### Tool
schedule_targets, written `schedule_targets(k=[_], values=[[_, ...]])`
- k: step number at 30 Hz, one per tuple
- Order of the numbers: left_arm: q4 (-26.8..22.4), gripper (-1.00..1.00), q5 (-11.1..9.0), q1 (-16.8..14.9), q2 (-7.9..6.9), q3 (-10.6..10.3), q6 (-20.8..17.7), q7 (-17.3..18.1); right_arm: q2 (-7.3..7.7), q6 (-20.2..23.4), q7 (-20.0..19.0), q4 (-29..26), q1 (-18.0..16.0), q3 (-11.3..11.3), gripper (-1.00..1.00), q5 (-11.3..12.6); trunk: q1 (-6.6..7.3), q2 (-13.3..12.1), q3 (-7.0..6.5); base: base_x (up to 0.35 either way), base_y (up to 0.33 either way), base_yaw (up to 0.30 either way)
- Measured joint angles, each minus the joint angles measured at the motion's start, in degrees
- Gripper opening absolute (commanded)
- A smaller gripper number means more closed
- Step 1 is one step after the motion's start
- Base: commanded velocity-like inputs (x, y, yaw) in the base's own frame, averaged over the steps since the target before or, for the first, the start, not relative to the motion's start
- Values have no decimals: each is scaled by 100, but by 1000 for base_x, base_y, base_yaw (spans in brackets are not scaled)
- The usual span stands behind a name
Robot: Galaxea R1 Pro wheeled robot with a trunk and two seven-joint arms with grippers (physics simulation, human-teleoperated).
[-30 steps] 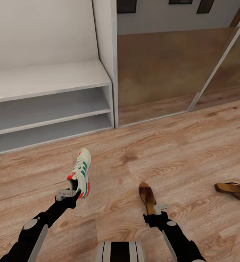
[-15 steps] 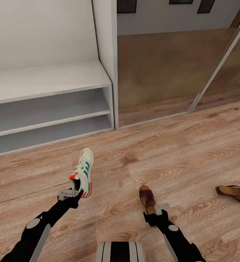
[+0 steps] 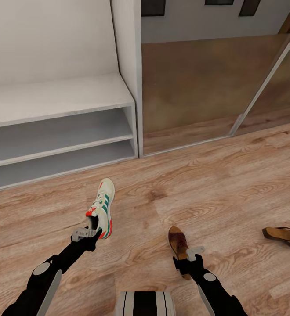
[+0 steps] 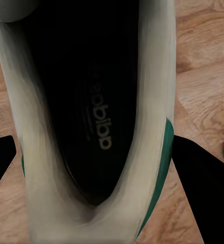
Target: Pick up the two gym shoes and the two sandals from the corridor floor and place them onto the hallstand (shoe rack) in the corridor, making sure they are on the rack and not on the floor. Arrange them so the two gym shoes are next to each other and the two sandals are next to each other.
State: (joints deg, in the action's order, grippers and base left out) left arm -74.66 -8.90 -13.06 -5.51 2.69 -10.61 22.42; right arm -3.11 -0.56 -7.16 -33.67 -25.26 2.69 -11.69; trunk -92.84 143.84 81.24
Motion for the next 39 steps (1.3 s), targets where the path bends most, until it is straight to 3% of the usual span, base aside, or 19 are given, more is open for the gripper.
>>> schedule_targets(k=[28,39], values=[[-9,-100,-4,4,-42,4,-2,8,-9,0,0,-33,-4,-6,100,12,-3,0,0,19,0,-40],[-7,-100,-2,3,-39,4,-1,8,-17,-1,0,-34,-4,-6,100,12,-31,14,305,0,0,0]])
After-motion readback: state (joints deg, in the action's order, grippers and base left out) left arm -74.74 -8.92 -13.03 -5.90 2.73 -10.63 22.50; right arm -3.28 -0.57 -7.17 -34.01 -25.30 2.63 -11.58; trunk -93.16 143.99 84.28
